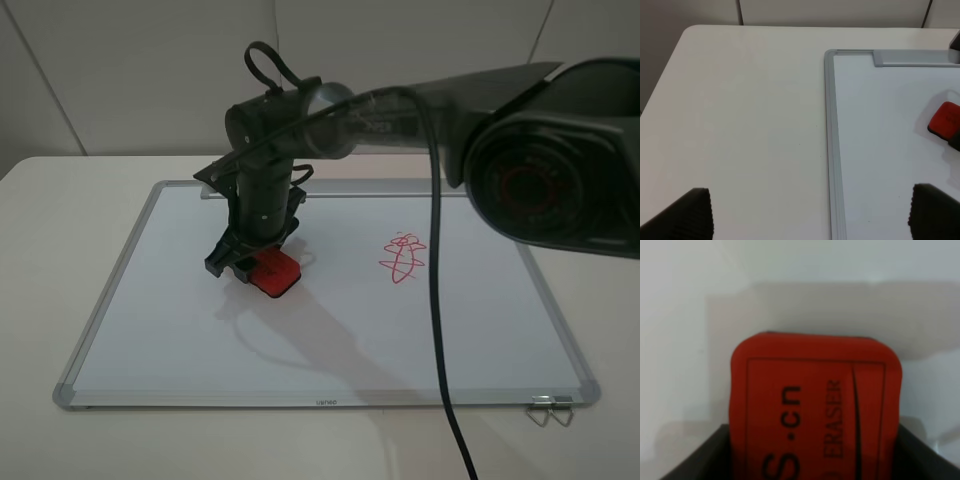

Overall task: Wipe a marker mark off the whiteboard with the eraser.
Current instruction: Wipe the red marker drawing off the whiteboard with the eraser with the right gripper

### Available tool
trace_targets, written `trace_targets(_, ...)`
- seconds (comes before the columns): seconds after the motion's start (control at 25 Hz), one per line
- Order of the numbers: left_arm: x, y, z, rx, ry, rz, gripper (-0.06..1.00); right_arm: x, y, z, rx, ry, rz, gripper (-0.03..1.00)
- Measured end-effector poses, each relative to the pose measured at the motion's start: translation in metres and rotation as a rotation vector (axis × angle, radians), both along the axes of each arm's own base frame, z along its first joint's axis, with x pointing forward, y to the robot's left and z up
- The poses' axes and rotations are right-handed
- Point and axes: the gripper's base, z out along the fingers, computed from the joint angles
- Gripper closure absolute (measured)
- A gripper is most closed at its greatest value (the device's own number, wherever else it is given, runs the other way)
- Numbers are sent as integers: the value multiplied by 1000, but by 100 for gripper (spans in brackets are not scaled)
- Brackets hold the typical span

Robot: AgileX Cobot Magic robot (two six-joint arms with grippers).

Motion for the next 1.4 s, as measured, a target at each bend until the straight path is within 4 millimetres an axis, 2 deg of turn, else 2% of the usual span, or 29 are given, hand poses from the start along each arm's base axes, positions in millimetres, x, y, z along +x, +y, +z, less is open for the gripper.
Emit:
trace_targets(0.28,0,0,0,0,0,0,17,54,-67,0,7,-7,-209,47)
trace_targets(0.48,0,0,0,0,0,0,17,83,-116,0,12,-2,-395,47)
trace_targets(0.56,0,0,0,0,0,0,17,88,-127,1,18,13,-428,47)
trace_targets(0.68,0,0,0,0,0,0,17,90,-133,1,36,28,-461,47)
trace_targets(0.92,0,0,0,0,0,0,17,93,-138,1,66,49,-499,47)
trace_targets(1.12,0,0,0,0,0,0,17,89,-129,1,67,53,-481,47)
trace_targets(1.2,0,0,0,0,0,0,17,84,-119,1,64,54,-456,47)
trace_targets(1.4,0,0,0,0,0,0,17,51,-65,1,68,70,-338,47)
